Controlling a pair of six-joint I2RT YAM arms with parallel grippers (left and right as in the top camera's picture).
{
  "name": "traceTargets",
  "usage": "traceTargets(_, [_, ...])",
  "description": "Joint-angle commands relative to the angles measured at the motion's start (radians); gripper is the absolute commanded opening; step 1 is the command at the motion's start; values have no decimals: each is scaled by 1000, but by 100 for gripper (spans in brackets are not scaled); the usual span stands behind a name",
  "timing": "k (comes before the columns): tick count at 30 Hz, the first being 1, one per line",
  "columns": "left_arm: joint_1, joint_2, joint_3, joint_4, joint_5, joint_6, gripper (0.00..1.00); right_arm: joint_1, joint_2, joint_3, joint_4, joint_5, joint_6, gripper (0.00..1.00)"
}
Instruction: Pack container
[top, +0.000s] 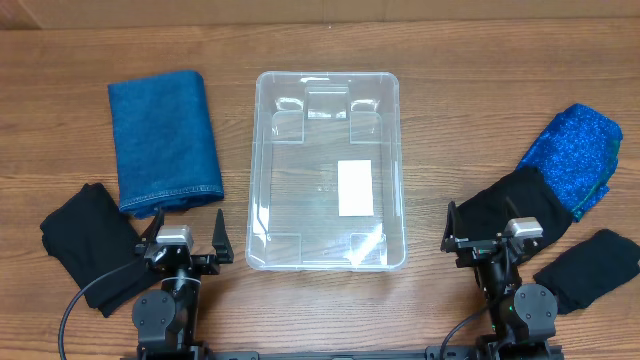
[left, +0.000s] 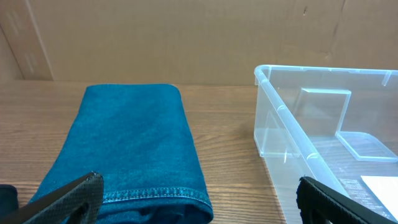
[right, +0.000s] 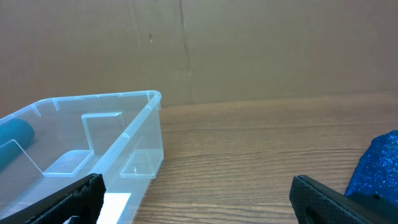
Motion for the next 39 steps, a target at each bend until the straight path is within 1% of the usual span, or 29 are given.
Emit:
traceTargets(1, [6,-1,-2,-2,-4,22,100,-1,-8,-10,14,-95,0,100])
traceTargets(33, [5,-1,-2,-2,-3,21,100,-1,-8,-10,14,-95,0,100])
traceTargets(35, [5,-1,-2,-2,-3,21,100,-1,-8,-10,23,-99,18,100])
traceTargets(37, [5,-1,-2,12,0,-15,100,-2,-8,-7,58,-81,50,100])
traceTargets(39, [5,-1,2,22,0,-85,100,-2,-6,34,24,-5,49,100])
